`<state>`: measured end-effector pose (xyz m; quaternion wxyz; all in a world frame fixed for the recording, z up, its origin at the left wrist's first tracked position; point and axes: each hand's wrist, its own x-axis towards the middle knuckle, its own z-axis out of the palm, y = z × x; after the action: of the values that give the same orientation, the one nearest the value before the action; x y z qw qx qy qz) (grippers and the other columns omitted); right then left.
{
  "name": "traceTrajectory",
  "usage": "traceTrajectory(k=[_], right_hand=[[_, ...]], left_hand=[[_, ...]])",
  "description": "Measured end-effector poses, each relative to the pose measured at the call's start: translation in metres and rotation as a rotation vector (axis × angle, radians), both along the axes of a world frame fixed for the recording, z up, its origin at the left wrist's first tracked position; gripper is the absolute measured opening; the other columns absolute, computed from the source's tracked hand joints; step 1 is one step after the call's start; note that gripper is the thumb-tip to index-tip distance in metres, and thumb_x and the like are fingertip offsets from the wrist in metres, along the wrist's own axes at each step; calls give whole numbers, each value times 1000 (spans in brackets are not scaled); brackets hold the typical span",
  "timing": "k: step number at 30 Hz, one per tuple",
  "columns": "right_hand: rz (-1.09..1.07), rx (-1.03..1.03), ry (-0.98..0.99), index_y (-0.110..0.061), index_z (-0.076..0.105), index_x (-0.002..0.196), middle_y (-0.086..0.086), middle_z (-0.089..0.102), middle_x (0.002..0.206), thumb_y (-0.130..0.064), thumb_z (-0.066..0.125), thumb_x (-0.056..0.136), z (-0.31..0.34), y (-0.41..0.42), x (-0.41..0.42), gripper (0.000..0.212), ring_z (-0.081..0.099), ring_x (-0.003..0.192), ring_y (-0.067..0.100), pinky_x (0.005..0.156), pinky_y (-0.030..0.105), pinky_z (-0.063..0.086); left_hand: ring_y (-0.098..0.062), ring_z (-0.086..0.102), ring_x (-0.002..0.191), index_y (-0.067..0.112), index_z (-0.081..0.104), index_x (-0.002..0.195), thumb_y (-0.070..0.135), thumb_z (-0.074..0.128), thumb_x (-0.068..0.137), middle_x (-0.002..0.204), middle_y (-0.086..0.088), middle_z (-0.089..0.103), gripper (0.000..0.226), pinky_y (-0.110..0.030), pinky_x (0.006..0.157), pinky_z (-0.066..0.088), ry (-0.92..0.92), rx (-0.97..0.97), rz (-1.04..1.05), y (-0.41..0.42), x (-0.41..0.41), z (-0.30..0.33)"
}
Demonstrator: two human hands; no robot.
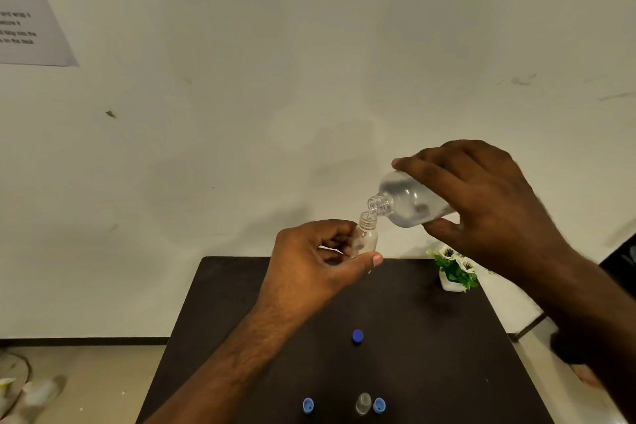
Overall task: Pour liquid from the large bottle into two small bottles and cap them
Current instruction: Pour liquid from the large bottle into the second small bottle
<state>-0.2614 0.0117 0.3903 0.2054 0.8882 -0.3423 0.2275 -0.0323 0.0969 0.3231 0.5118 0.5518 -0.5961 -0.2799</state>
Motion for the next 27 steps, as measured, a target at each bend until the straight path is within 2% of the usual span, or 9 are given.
traceTrajectory(k=[11, 21, 27], right_hand=[[4, 6, 3, -28, 53, 143, -1, 62, 128, -28, 69, 78, 0, -1, 1, 67, 55, 119, 31, 99, 46, 40], [11, 0, 1, -28, 55, 142, -1, 63, 127, -28, 65, 78, 0, 0, 1, 65, 56, 118, 32, 99, 48, 41], [10, -1, 1, -28, 54, 143, -1, 63, 128, -28, 65, 78, 2, 0, 1, 65, 56, 119, 31, 100, 48, 41]], left_hand=[[-3, 75, 89, 21, 78, 112, 37, 88, 74, 100, 11, 78, 42, -26, 80, 64, -5, 8, 6, -1, 1, -1], [-2, 74, 88, 21, 78, 111, 34, 88, 75, 97, 13, 78, 40, -20, 76, 62, -1, -3, -1, 0, 1, -1], [-4, 75, 89, 20, 78, 112, 33, 88, 75, 99, 11, 79, 41, -25, 79, 63, 3, 2, -2, 0, 1, -1]])
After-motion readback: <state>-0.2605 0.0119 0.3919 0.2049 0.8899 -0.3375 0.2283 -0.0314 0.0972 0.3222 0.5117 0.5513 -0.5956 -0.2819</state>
